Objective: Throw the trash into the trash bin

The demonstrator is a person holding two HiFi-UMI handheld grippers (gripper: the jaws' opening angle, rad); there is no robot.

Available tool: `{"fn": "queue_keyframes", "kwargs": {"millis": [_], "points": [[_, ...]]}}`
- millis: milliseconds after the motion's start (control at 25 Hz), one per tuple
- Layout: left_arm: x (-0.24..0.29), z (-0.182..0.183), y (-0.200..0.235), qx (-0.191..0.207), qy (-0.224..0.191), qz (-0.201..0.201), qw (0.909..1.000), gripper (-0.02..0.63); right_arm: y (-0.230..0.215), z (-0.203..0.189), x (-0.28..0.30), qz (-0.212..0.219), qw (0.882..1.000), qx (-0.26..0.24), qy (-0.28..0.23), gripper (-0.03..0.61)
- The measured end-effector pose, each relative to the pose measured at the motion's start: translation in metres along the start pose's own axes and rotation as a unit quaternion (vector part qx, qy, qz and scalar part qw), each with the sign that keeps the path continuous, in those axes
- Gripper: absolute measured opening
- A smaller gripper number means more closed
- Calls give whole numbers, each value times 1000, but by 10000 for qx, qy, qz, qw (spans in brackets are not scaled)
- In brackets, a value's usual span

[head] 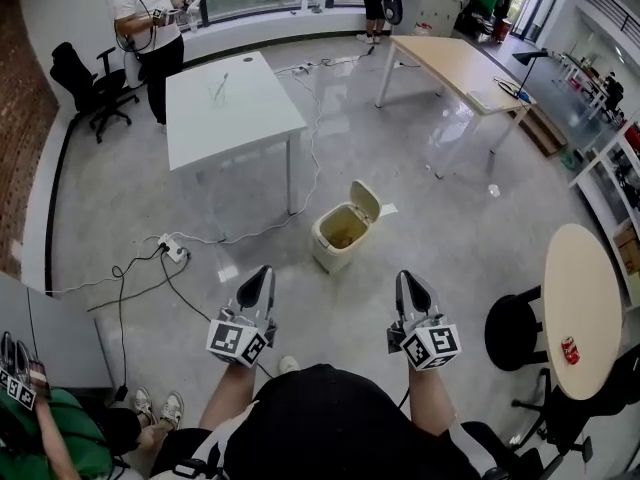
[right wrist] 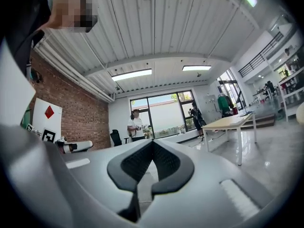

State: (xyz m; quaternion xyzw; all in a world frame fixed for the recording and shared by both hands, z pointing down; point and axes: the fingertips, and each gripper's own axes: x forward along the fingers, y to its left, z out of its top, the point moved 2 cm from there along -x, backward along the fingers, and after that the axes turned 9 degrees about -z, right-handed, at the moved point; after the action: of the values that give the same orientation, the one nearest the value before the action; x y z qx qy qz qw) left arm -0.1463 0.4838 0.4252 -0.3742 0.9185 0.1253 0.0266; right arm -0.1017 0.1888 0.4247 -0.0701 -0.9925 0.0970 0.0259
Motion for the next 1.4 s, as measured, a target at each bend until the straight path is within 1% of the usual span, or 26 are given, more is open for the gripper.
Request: {"fn": "queue_keyframes", "kwargs": {"millis": [120,200,440,560,680,880,1000,1160,1240,1400], "points": [[18,-4,-26,-50,-3,-177,9998,3,-23,7,-22,-147,9998,-25,-102,5],[35,-7,-51,-57,-7,-378,9993,3,-46,12,-39,-293,9995,-48,-141,5],[82,-28,-125,-82,175,-1034,9945,3,-120,22,-98,-955,9951,-11,-268,5],[100,-36,-157,-82,255,-1380,9901,3,-146,29,-129,-1274,9909,17,-423,5],[117,-49,-190,-70,356,-1682,9851,3,-173,28,-165,-1623,9857,20,-461,5],[142,-70,-256,-132,483,-2228,9736,3,-217,28,-231,-2229,9732,-27,-562,5],[157,-82,-301,-156,510,-2586,9645,3,-240,29,-271,-2520,9654,-13,-676,5],[168,-103,-350,-255,579,-3140,9473,3,-254,23,-326,-3001,9508,-93,-758,5],[172,-113,-371,-317,633,-3444,9361,3,-258,20,-355,-3337,9390,-199,-804,5],[180,-123,-422,-347,702,-4077,9098,3,-262,15,-410,-4026,9100,-718,-689,5]]}}
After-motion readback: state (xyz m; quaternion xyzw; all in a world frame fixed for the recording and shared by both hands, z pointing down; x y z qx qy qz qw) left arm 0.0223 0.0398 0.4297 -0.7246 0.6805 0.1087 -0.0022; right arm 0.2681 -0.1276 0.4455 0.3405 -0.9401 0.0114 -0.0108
